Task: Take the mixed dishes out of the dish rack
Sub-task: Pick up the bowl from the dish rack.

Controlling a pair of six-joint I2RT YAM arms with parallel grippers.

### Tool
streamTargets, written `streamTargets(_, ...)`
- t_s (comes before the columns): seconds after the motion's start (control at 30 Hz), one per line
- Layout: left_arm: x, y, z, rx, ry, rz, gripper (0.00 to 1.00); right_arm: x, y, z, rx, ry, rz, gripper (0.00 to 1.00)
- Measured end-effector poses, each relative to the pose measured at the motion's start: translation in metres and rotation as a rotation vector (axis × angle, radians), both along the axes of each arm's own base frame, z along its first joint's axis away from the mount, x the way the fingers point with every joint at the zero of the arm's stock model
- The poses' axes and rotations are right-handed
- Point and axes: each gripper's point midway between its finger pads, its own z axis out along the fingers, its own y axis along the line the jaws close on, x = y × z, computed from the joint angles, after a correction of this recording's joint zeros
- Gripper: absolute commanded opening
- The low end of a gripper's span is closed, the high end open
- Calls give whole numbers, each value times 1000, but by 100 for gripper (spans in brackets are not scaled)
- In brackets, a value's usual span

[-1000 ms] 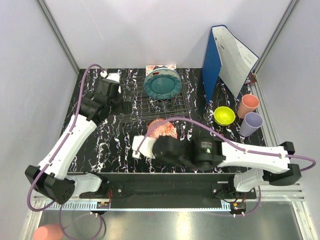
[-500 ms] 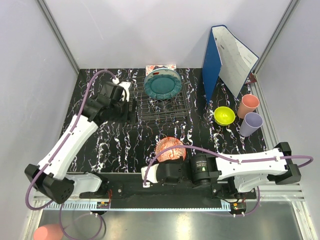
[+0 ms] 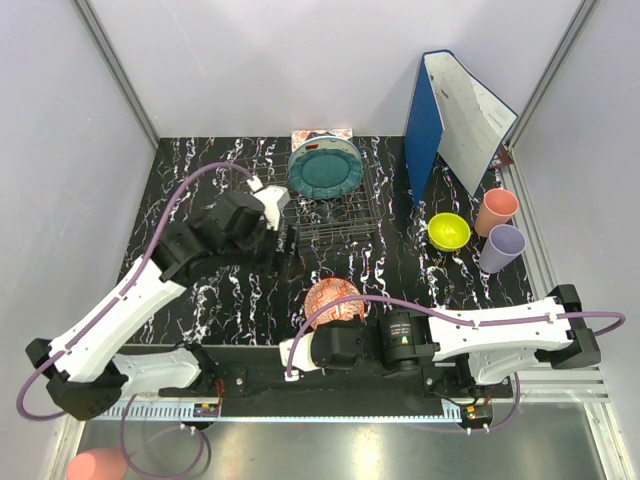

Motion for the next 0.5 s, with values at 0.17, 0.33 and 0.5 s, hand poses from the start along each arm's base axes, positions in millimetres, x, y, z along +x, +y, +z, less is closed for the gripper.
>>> streamTargets(0.17,-19,-23,-11,8,41,-72,80,0,5,-1,8,-2,11,0)
streamTargets(0.33,-32,-34,-32,48,93,-108,72,0,7,-1,12,-2,11,0)
streamTargets(0.5,-39,-40,-40,67,111,-133,53,0,7,-4,14,-3,11,0)
